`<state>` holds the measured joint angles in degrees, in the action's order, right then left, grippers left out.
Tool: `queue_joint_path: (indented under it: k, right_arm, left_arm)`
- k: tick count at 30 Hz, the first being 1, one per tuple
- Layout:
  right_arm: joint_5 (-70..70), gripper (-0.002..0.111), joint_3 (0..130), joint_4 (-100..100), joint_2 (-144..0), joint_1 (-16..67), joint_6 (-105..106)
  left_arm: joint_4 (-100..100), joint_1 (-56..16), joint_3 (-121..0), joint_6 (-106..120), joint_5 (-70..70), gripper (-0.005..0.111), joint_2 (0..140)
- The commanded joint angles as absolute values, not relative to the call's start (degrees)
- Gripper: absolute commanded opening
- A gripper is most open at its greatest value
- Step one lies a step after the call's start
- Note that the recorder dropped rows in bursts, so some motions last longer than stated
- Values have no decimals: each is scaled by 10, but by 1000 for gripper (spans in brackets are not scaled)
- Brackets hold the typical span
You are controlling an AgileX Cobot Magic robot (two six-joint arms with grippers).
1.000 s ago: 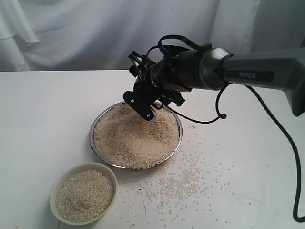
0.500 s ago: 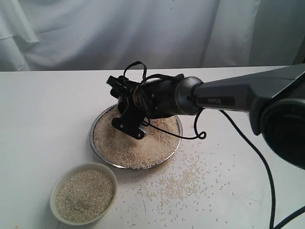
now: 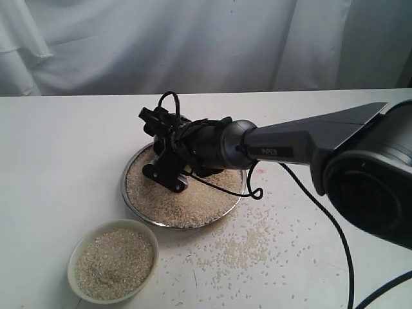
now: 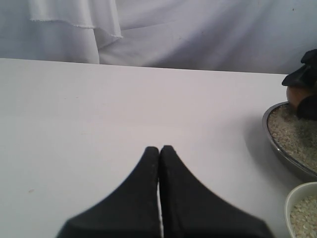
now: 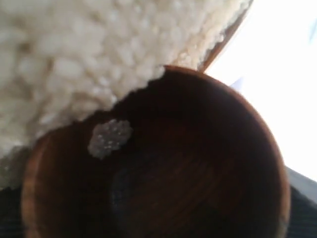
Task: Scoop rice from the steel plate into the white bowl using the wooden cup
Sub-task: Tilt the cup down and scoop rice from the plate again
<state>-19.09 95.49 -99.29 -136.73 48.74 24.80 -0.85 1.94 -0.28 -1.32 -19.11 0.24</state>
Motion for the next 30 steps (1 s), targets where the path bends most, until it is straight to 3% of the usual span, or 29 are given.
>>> queue_joint_path:
  k: [1, 19, 30]
  right_arm:
    - [-188, 0, 958, -902, -1367, 490, 332]
    - [-268, 0, 958, -349, -1334, 490, 814]
    - [-347, 0, 958, -208, -1333, 480, 902]
  left_arm:
    - [-9, 20, 0, -13, -183, 0, 0]
    - [-9, 20, 0, -13, -183, 0, 0]
    - [-9, 20, 0, -13, -183, 0, 0]
